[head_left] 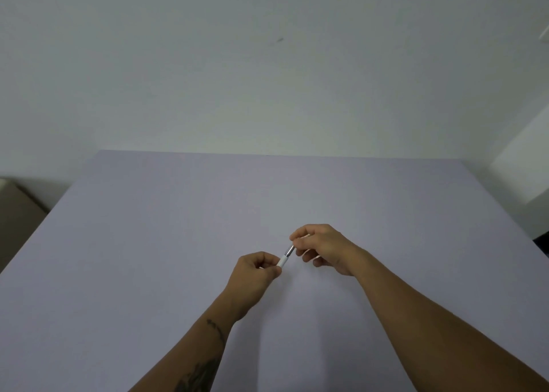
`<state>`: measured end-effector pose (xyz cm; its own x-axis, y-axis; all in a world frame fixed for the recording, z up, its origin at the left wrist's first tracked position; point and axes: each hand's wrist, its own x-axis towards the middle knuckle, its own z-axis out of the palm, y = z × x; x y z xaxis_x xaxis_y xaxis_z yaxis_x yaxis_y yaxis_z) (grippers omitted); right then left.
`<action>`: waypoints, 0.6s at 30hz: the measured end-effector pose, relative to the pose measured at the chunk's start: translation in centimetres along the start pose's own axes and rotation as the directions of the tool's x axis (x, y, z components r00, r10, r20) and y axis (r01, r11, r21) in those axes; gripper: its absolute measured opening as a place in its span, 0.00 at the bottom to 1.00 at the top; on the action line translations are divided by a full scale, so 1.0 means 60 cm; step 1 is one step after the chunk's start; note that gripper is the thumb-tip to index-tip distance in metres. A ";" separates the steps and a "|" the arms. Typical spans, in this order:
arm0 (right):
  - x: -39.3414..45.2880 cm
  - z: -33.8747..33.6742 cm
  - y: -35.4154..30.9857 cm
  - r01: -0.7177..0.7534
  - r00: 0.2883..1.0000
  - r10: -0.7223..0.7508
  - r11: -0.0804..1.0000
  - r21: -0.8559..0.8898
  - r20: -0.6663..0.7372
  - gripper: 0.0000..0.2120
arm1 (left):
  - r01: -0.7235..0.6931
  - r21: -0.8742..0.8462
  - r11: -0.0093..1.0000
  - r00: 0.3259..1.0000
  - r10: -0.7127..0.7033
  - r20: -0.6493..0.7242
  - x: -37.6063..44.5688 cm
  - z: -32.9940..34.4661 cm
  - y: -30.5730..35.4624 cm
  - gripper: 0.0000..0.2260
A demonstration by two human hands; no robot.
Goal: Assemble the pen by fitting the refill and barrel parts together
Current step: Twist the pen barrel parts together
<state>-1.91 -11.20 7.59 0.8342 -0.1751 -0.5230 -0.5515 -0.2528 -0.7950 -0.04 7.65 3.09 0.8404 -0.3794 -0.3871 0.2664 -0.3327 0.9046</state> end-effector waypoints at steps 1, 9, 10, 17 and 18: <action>0.001 -0.001 0.001 0.014 1.000 -0.014 1.000 0.010 -0.002 0.07 | 0.005 0.002 1.000 1.000 -0.005 -0.001 0.001 -0.001 0.000 0.04; 0.008 0.006 0.003 0.074 0.996 -0.074 0.997 -0.014 -0.044 0.05 | 0.003 0.035 0.999 1.000 -0.003 -0.009 0.006 -0.001 0.005 0.03; 0.009 0.006 0.003 0.076 0.996 -0.077 0.997 -0.021 -0.053 0.05 | -0.005 0.037 0.999 1.000 0.006 -0.013 0.007 -0.001 0.008 0.03; 0.004 0.014 0.004 0.051 0.994 -0.063 0.988 -0.143 -0.086 0.14 | -0.023 0.053 0.998 1.000 0.023 0.008 0.005 0.004 0.015 0.03; 0.002 0.012 0.004 0.039 0.996 -0.051 0.987 -0.154 -0.076 0.16 | -0.019 0.047 0.999 1.000 0.018 0.011 0.005 0.004 0.014 0.03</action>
<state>-1.93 -10.58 7.13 0.8584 -0.2341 -0.4565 -0.5130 -0.4027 -0.7581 0.31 7.08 3.70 0.8401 -0.3944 -0.3725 0.2282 -0.3660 0.9022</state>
